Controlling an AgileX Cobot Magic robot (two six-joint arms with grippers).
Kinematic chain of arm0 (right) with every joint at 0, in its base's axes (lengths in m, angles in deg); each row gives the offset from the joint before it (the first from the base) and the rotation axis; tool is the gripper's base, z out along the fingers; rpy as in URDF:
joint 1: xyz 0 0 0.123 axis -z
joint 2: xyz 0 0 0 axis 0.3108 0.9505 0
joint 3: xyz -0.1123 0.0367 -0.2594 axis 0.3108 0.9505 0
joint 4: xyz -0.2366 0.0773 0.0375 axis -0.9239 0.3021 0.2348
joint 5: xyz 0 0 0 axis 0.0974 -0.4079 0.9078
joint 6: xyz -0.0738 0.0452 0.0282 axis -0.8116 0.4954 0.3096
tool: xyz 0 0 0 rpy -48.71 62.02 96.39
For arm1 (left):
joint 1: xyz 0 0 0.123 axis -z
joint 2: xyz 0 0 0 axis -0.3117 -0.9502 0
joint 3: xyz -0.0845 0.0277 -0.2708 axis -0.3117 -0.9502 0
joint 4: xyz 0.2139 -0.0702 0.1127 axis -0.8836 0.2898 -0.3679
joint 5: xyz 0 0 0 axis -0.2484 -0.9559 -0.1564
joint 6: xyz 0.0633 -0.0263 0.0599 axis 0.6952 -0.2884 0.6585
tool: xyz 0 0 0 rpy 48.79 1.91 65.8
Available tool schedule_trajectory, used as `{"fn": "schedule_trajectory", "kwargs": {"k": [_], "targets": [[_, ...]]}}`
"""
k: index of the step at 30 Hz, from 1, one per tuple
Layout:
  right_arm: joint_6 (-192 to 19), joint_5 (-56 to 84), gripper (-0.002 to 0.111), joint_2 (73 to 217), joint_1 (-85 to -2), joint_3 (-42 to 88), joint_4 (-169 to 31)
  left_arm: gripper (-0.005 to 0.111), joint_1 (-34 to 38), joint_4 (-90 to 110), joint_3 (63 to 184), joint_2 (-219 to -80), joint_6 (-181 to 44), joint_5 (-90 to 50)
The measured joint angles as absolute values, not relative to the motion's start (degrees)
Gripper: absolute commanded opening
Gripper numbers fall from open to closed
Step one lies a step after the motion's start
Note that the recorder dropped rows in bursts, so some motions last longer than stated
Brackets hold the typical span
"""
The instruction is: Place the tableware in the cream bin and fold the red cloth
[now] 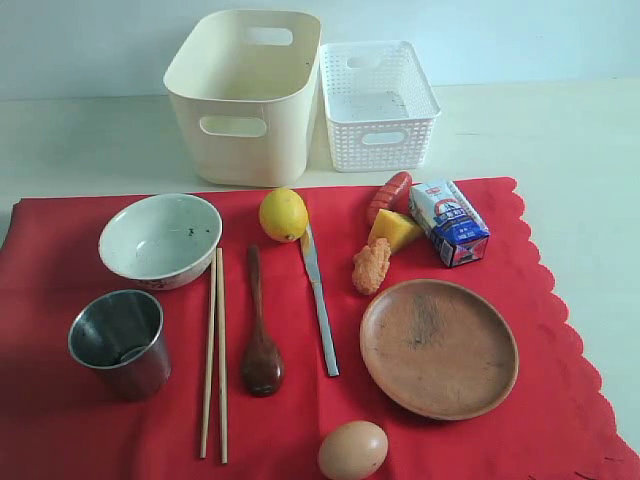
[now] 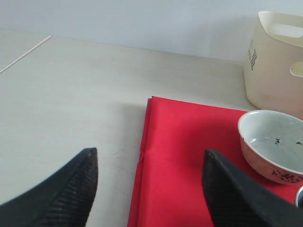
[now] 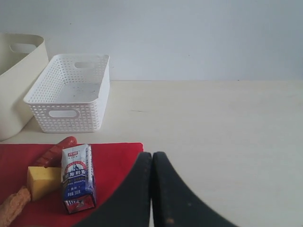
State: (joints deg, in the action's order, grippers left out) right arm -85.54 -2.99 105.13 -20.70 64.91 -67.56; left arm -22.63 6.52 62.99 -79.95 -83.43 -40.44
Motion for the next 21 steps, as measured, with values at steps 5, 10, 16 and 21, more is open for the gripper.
{"fn": "schedule_trajectory", "kwargs": {"k": [5, 10, 16, 21], "targets": [[-85.5, -1.5, 0.0, 109.2, -20.7, 63.1, -67.6, 0.062, -22.6, 6.5, 63.0, -79.9, -83.4, -40.4], [-85.5, 1.1, 0.0, 112.9, -20.7, 62.1, -67.6, 0.062, -22.6, 6.5, 63.0, -79.9, -83.4, -40.4], [-85.5, 2.0, 0.0, 114.6, -20.7, 62.2, -67.6, 0.062, -22.6, 6.5, 63.0, -79.9, -83.4, -40.4], [-85.5, 2.2, 0.0, 114.7, -20.7, 62.2, -67.6, 0.062, -22.6, 6.5, 63.0, -79.9, -83.4, -40.4]]}}
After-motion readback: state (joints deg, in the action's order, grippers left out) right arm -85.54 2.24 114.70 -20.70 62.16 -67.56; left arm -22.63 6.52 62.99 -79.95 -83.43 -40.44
